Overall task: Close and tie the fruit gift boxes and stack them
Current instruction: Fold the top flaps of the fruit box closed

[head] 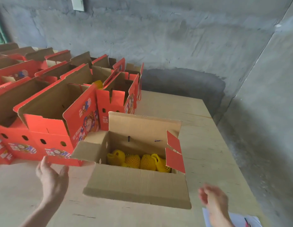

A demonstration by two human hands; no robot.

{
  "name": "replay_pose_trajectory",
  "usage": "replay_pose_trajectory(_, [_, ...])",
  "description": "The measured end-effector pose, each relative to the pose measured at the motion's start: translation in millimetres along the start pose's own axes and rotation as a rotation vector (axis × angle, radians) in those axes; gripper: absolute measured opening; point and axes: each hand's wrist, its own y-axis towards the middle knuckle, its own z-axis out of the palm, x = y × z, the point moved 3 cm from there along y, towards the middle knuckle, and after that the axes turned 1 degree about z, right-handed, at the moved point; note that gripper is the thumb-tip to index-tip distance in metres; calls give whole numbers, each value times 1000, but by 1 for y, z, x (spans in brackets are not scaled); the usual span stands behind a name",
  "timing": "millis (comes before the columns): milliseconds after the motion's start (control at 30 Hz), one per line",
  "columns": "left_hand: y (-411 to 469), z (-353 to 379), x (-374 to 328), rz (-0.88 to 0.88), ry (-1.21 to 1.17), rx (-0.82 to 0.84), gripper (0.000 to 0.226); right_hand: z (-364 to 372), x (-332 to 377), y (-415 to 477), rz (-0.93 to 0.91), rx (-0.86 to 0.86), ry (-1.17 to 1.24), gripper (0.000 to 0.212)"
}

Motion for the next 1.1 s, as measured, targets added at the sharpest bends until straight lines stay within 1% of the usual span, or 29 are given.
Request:
replay_pose_trajectory(33, [-2,10,3,-286,-210,59,50,-2,15,14,-160,14,-110,11])
replay_pose_trajectory(67, [-5,23,4,-489,-415,176,44,5,35,21,-317,6,-194,7])
replay_pose_trajectory(100, [-10,36,-2,-594,-567,296,45,27,55,16,-435,140,-322,9])
replay_pose_trajectory(133, [-12,45,-12,-606,-667,396,44,49,71,12,-567,300,-451,27])
replay_pose_trajectory(167, [-12,52,-24,-565,-759,464,43,73,82,3,-612,437,-584,54])
replay_pose_trajectory(200, [-12,56,-37,-510,-842,493,45,91,86,-2,-648,509,-720,78])
replay_pose_trajectory(233, [-11,58,-48,-454,-898,509,51,104,83,-10,-707,545,-893,93])
replay_pose_trajectory(267, [-10,59,-59,-404,-924,532,54,113,76,-14,-784,528,-1077,100])
replay_pose_trajectory(300, [-10,58,-68,-368,-922,562,53,121,72,-16,-835,484,-1210,101])
replay_pose_trajectory(333, [-11,59,-74,-331,-870,593,49,126,68,-17,-861,447,-1249,99])
replay_pose_trajectory(367, [-14,60,-79,-286,-758,615,45,127,67,-17,-837,436,-1215,94])
replay_pose_trajectory(400, [-19,60,-82,-201,-578,638,40,128,66,-13,-794,453,-1098,87])
replay_pose_trajectory(467, [-24,65,-84,101,-102,701,34,124,68,-6,-693,521,-802,74])
replay_pose_trajectory(533, [-21,75,-79,410,451,742,36,116,73,-3,-581,574,-566,62])
replay_pose_trajectory(567, [-18,79,-78,503,670,732,37,113,76,-2,-540,606,-527,53])
replay_pose_trajectory(600, [-15,82,-80,557,807,714,38,111,76,-2,-508,647,-523,48])
replay_pose_trajectory(633, [-12,84,-82,592,859,704,37,109,75,0,-503,675,-538,51])
replay_pose_trajectory(667, [-9,86,-85,618,829,698,34,108,73,2,-520,673,-558,55])
replay_pose_trajectory(700, [-6,88,-88,645,744,677,30,107,71,4,-580,633,-601,53])
replay_pose_trajectory(767, [0,90,-92,657,536,559,24,107,66,6,-784,512,-744,33])
replay_pose_trajectory(800, [2,90,-94,643,457,486,28,108,62,7,-881,458,-812,27])
replay_pose_trajectory(833, [4,91,-94,603,391,436,43,108,57,7,-953,405,-843,28])
replay_pose_trajectory(867, [8,93,-92,554,333,420,64,107,54,5,-1003,338,-837,34])
replay_pose_trajectory(900, [11,96,-91,524,290,438,87,105,54,5,-1034,267,-803,44])
replay_pose_trajectory(933, [15,99,-91,515,255,481,105,104,55,3,-1046,211,-758,57])
replay_pose_trajectory(967, [18,102,-91,515,213,545,116,103,56,3,-1045,184,-727,71])
replay_pose_trajectory(1033, [24,106,-91,531,129,660,125,104,55,4,-1015,209,-741,95])
replay_pose_trajectory(1100, [28,106,-95,550,106,675,129,107,53,7,-957,266,-783,109])
